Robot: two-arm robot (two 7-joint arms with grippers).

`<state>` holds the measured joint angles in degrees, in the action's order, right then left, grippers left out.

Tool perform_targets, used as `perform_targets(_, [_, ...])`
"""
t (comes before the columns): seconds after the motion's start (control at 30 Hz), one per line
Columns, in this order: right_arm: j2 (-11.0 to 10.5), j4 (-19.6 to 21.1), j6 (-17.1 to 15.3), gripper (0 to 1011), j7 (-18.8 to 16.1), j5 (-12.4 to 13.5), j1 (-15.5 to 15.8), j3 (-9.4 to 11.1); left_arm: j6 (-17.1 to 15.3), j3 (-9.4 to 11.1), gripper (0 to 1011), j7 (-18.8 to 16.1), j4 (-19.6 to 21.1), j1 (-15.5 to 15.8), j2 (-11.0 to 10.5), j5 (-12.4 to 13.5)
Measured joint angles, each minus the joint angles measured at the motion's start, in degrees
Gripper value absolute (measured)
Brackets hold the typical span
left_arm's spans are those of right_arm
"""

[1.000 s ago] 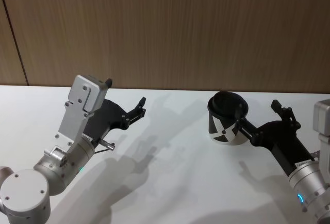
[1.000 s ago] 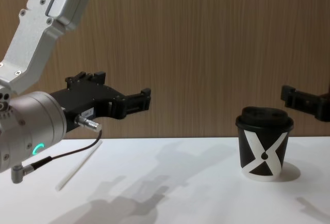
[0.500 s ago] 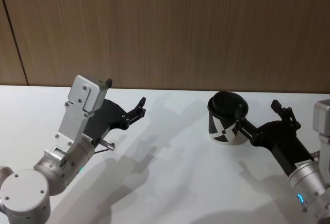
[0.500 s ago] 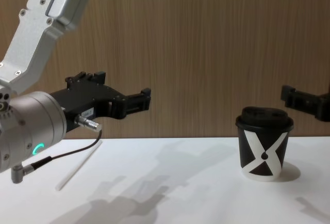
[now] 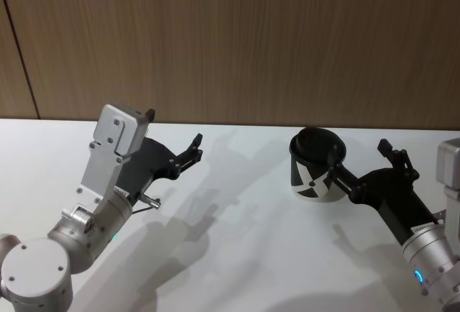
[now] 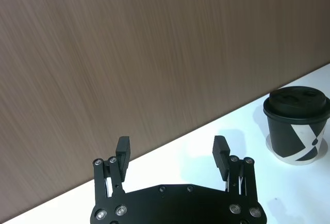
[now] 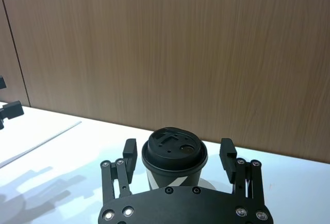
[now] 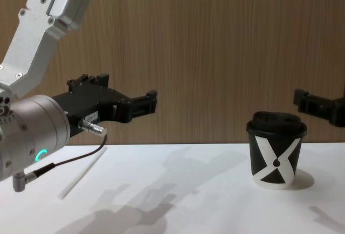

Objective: Pick up the straw with one hand, pass it to the other hand, and insert it into the cup.

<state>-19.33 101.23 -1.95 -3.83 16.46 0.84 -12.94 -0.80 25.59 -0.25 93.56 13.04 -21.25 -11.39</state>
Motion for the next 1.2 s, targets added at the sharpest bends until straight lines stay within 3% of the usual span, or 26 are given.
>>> perform_targets(0.5, [0.0,0.0,0.0,1001,0.0,0.0,0.0,0.0,-2.5,-2.2,1003,-3.1,3.4,-3.5,0.9,-0.4])
perform_targets(1.2, [0.0,0.0,0.0,1001,0.0,0.0,0.0,0.0,-13.5,-6.1,1003,-6.5,11.7,-8.0,0.7,-1.9])
